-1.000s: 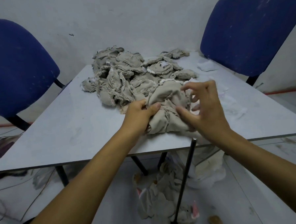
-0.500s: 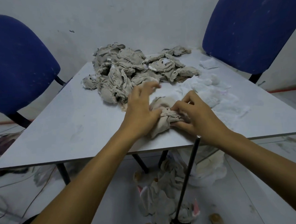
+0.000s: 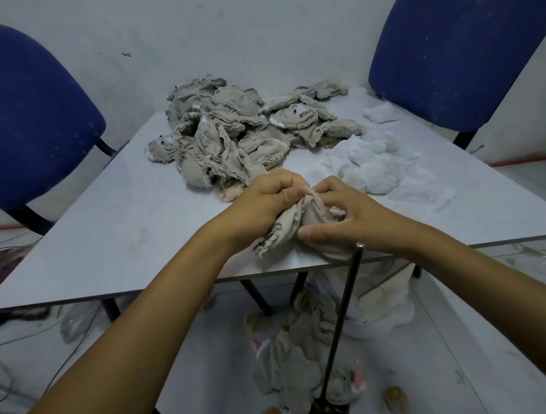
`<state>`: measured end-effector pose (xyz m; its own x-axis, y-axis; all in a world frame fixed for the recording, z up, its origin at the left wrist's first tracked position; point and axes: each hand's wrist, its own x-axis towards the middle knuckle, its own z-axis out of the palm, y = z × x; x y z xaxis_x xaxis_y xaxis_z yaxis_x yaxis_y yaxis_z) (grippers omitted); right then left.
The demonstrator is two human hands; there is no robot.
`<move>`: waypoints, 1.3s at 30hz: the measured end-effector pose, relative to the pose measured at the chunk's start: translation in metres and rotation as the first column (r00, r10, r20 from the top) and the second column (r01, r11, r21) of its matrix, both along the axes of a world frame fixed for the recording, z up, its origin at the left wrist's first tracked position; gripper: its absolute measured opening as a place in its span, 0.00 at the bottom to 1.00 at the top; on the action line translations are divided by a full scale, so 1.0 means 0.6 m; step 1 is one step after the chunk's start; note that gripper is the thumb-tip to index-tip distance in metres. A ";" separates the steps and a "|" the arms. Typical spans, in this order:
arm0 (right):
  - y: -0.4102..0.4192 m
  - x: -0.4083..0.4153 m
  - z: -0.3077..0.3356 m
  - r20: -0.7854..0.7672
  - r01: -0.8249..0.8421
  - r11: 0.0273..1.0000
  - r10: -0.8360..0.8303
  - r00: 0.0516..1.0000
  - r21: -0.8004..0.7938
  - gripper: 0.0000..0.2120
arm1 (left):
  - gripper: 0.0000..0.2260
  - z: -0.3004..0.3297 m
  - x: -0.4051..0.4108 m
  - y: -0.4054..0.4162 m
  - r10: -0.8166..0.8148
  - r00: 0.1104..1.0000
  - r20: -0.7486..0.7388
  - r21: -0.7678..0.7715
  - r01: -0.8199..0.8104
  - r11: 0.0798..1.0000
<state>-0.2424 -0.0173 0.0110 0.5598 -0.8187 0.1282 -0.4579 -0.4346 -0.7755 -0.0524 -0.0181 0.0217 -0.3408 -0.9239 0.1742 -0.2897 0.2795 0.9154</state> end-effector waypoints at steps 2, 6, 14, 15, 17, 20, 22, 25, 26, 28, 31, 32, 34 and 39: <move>-0.006 -0.004 0.005 0.067 0.034 0.999 -0.032 0.997 -0.028 0.13 | 0.10 0.005 0.007 -0.004 0.026 0.994 -0.106 0.101 -0.015 0.995; -0.020 0.000 -0.006 0.284 0.151 0.986 -0.167 0.944 0.077 0.07 | 0.25 0.020 0.003 -0.008 -0.041 0.933 0.357 0.000 0.044 0.999; -0.023 -0.025 -0.013 0.379 -0.109 0.933 -0.031 0.925 0.342 0.13 | 0.06 0.008 0.004 -0.023 0.034 0.997 0.073 0.030 -0.036 0.999; -0.019 -0.024 -0.011 0.296 -0.097 0.949 0.004 0.955 0.299 0.17 | 0.09 0.003 0.000 -0.020 0.036 0.999 -0.026 0.100 -0.033 0.994; -0.014 -0.022 -0.006 0.151 -0.048 0.977 0.017 0.988 0.208 0.20 | 0.16 -0.006 -0.007 -0.014 -0.008 0.984 -0.177 0.185 0.041 0.982; -0.016 -0.020 0.000 0.346 -0.042 0.950 -0.071 0.936 0.309 0.13 | 0.17 -0.012 -0.005 -0.019 -0.031 0.919 -0.394 0.301 0.161 0.940; -0.018 -0.017 0.000 0.492 -0.086 0.881 -0.177 0.852 0.465 0.04 | 0.12 -0.015 -0.004 -0.023 0.022 0.880 -0.474 0.395 0.190 0.899; -0.017 -0.007 -0.013 0.539 -0.115 0.811 -0.268 0.799 0.574 0.11 | 0.14 -0.032 -0.008 -0.026 0.173 0.868 -0.466 0.498 0.096 0.862; -0.016 -0.003 -0.018 0.564 -0.135 0.781 -0.309 0.766 0.610 0.15 | 0.17 -0.036 -0.007 -0.027 0.144 0.905 -0.399 0.442 0.052 0.896; -0.012 0.005 -0.022 0.616 -0.193 0.728 -0.373 0.694 0.658 0.13 | 0.15 -0.030 -0.004 -0.027 -0.085 0.964 -0.251 0.317 0.164 0.934; -0.017 -0.003 -0.019 0.637 -0.160 0.735 -0.432 0.639 0.659 0.11 | 0.19 -0.014 0.000 -0.029 -0.256 0.954 -0.154 0.307 0.293 0.906; -0.020 -0.007 -0.019 0.624 -0.136 0.744 -0.429 0.653 0.654 0.12 | 0.19 -0.012 -0.001 -0.028 -0.210 0.965 -0.159 0.300 0.250 0.921; -0.020 -0.010 -0.016 0.569 -0.104 0.748 -0.399 0.719 0.656 0.14 | 0.10 -0.017 -0.007 -0.025 -0.098 0.969 -0.227 0.282 0.162 0.946; -0.011 -0.008 -0.011 0.273 -0.024 0.948 -0.067 0.960 0.317 0.29 | 0.15 -0.030 -0.020 -0.020 0.072 0.977 -0.203 0.157 -0.040 0.987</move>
<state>-0.2472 -0.0240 0.0044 0.5205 -0.8538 0.0100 -0.2119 -0.1405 -0.9671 -0.0644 -0.0303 0.0038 -0.2586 -0.9615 0.0928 -0.1007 0.1224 0.9874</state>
